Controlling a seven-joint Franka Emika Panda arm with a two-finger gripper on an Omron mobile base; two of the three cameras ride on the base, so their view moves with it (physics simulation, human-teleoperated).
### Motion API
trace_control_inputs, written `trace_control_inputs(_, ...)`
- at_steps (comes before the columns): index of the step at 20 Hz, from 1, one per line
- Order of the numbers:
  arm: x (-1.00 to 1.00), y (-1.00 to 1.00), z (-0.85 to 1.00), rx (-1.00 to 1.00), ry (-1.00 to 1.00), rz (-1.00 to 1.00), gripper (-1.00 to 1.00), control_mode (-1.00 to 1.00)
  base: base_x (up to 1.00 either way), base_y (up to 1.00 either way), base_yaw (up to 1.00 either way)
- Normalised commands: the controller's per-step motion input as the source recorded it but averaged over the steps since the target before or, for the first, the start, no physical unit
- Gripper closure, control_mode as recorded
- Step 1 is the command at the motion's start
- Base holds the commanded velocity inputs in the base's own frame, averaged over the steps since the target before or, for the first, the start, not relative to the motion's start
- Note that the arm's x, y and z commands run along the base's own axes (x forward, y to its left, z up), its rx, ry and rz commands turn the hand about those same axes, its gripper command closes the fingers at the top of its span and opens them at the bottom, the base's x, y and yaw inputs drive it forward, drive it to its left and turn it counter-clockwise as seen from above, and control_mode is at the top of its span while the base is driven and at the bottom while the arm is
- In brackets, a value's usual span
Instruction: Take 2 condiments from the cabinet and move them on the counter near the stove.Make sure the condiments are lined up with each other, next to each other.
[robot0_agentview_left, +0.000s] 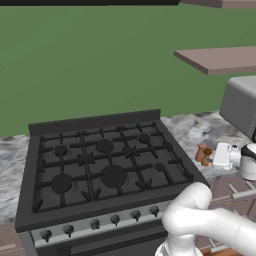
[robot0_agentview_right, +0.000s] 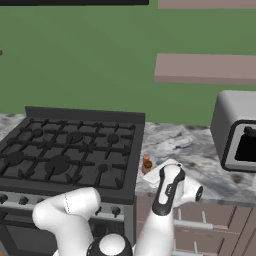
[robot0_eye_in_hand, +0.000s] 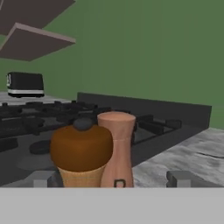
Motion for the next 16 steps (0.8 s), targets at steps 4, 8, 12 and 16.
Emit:
trace_control_inputs(4, -0.12, -0.06, 0.01, 0.0, 0.0, 0.0, -1.0, -1.0, 0.0, 0.0, 0.0)
trace_control_inputs(8, -0.48, -0.02, 0.01, 0.0, 0.0, 0.0, -1.0, -1.0, 0.0, 0.0, 0.0)
trace_control_inputs(12, -0.96, -0.01, 0.23, 0.0, -0.05, 0.0, -1.0, -1.0, 0.0, 0.0, 0.0)
trace_control_inputs(16, -0.86, 0.0, 0.91, 0.0, -0.02, -0.03, -1.0, -1.0, 0.0, 0.0, 0.0)
